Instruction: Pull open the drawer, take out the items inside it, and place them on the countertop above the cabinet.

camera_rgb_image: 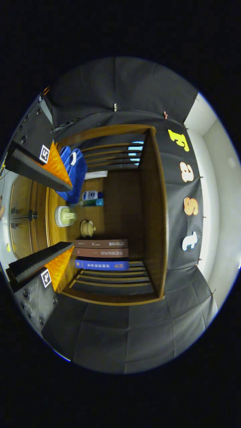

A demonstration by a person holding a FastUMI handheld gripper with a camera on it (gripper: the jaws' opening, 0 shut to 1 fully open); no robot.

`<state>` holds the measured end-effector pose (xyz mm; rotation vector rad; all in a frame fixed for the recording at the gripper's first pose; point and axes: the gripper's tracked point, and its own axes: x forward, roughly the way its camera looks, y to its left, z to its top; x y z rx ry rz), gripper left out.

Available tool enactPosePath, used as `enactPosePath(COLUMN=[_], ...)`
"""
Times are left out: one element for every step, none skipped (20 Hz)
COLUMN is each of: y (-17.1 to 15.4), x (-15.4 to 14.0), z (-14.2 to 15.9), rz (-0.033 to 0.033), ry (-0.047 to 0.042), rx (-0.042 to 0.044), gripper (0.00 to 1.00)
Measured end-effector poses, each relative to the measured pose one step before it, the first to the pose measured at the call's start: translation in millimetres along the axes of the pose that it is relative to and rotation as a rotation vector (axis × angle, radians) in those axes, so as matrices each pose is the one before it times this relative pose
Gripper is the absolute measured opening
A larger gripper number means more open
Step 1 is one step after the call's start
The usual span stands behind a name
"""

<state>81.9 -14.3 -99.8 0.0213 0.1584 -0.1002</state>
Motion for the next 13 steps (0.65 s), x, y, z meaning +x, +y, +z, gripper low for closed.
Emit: enactPosePath(y=[1.66, 2.84, 1.29, 0.92, 0.45, 0.07, 0.56, 0.51, 1.24, 0.82, 2.04, 1.04, 0.19], x=[-7.69, -7.68, -6.48, -6.86, -5.87, -5.85, -5.03, -3.54, -4.4, -3.57, -4.8, -2.58, -1.01], z=[8.32, 9.2, 8.41, 7.32, 6.21, 5.14, 3.96, 3.46, 4.54, 4.18, 2.79, 2.27, 0.33], rz=[0.00217, 0.00698, 0.00304, 0.0025, -0.00012, -0.00239, 0.00291, 0.0007, 0.00256, 0.0015, 0.00398, 0.00502, 0.0026], ry=[-0.01113, -0.0132, -0.01116, -0.00867, -0.00753, -0.00149, -0.00038, -0.00204, -0.0043, -0.0061, -0.00513, -0.00227, -0.00145], rx=[0.0028, 0.00575, 0.0025, 0.00229, -0.0007, -0.00338, -0.00351, -0.00508, -0.00461, -0.00454, -0.00283, 0.0002, 0.00189], gripper=[0.98, 0.98, 0.98, 0.98, 0.98, 0.98, 0.98, 0.98, 0.98, 0.98, 0.98, 0.98, 0.98])
